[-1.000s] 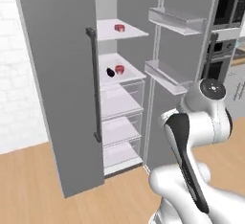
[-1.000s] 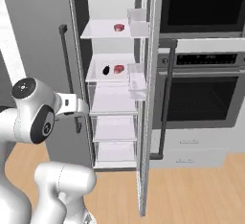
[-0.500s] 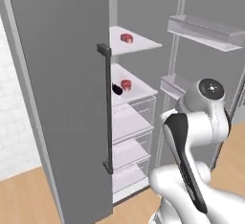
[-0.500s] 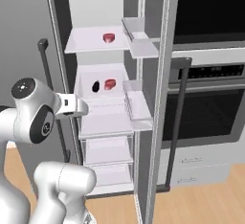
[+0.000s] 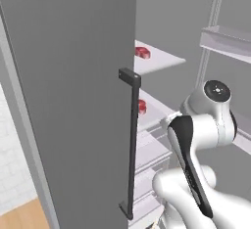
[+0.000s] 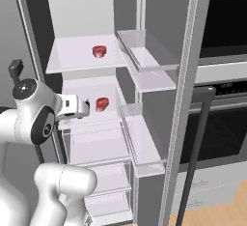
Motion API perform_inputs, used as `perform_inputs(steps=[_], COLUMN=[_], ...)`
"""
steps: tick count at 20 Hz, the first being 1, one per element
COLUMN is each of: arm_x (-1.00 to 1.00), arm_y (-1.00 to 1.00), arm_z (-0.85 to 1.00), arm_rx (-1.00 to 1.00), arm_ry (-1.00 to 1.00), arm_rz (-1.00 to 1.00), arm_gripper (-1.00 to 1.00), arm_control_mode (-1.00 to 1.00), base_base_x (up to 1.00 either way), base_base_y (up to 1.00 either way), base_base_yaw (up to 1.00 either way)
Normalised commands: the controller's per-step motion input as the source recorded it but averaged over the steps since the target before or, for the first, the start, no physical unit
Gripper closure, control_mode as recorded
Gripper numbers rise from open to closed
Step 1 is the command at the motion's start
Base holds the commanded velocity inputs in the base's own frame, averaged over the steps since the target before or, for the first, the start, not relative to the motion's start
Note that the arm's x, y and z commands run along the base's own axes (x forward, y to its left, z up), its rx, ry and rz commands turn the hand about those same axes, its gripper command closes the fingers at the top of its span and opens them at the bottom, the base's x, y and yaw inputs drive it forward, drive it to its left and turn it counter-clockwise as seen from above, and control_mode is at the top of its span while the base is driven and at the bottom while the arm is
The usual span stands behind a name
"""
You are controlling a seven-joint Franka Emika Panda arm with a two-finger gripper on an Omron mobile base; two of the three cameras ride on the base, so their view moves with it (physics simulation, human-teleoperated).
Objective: Place one eggplant and one steak in each tupperware on the nearby counter, to pack two identical lunches.
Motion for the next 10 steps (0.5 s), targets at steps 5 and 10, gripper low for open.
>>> perform_inputs(steps=[5, 10], arm_x=[0.0, 0.0], arm_y=[0.0, 0.0], arm_z=[0.0, 0.0], arm_rx=[0.0, 0.0], arm_ry=[0.0, 0.0], arm_rz=[0.0, 0.0], arm_gripper=[-1.0, -1.0], arm_control_mode=[1.0, 1.0], base_base_x=[0.38, 0.05], base_base_y=[-0.09, -0.25], base_base_yaw=[-0.07, 0.07])
